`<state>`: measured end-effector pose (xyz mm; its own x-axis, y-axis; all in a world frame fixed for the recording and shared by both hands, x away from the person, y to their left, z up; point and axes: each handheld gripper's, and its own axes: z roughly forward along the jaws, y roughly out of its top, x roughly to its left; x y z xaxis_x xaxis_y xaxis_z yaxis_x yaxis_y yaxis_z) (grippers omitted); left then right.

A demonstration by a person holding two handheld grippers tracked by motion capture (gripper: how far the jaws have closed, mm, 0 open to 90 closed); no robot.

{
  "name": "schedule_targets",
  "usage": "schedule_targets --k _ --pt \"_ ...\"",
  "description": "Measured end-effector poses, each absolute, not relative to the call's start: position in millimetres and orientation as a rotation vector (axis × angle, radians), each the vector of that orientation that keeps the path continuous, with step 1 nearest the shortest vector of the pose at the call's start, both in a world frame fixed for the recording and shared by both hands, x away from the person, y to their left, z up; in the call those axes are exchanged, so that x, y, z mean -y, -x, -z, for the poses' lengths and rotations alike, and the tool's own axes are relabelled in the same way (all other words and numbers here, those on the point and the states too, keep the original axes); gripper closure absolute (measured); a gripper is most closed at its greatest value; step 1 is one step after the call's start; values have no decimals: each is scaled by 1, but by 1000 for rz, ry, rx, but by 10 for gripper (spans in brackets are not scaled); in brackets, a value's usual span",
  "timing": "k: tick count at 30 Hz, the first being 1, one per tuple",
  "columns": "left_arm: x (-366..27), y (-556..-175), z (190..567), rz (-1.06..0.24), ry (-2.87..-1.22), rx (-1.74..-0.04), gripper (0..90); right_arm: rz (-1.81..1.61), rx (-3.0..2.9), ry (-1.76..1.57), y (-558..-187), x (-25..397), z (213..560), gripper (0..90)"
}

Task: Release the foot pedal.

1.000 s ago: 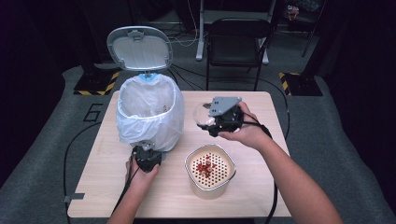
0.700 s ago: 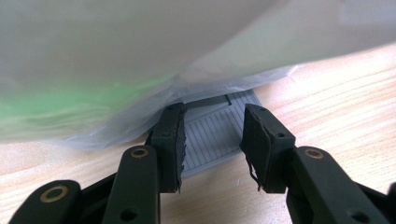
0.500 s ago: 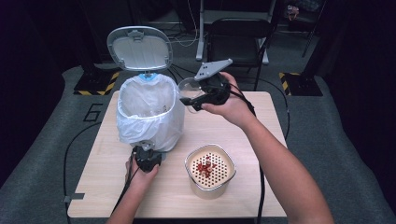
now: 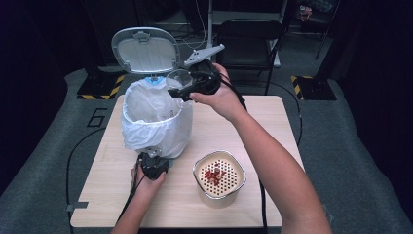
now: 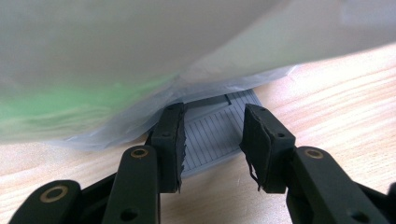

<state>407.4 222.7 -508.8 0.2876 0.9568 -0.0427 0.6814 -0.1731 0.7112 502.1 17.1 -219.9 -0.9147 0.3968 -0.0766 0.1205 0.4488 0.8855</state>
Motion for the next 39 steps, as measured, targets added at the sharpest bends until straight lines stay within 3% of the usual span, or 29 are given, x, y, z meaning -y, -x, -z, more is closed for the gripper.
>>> schedule_targets --k 19,21,22,23,24,31,39 --pt "-223 -407 509 -567 -1939 -1459 590 -1423 -2450 -557 -527 -83 249 289" --pt "-223 -407 509 -567 -1939 -1459 590 -1422 -2453 -576 -529 -90 253 262" --pt "-223 -407 509 -567 -1939 -1459 590 -1415 -2441 -578 -529 -99 257 121" --pt "-223 -407 509 -567 -1940 -1457 590 -1415 -2441 -578 -529 -99 257 121" --pt "-223 -407 508 -566 -1941 -1456 590 -1374 -2405 -643 -526 -109 262 0" --pt "-223 -407 508 -559 -1940 -1457 590 -1384 -2381 -641 -519 -106 263 5" --pt "-234 -411 506 -476 -1915 -1455 600 -1439 -2309 -655 -499 -41 258 123"
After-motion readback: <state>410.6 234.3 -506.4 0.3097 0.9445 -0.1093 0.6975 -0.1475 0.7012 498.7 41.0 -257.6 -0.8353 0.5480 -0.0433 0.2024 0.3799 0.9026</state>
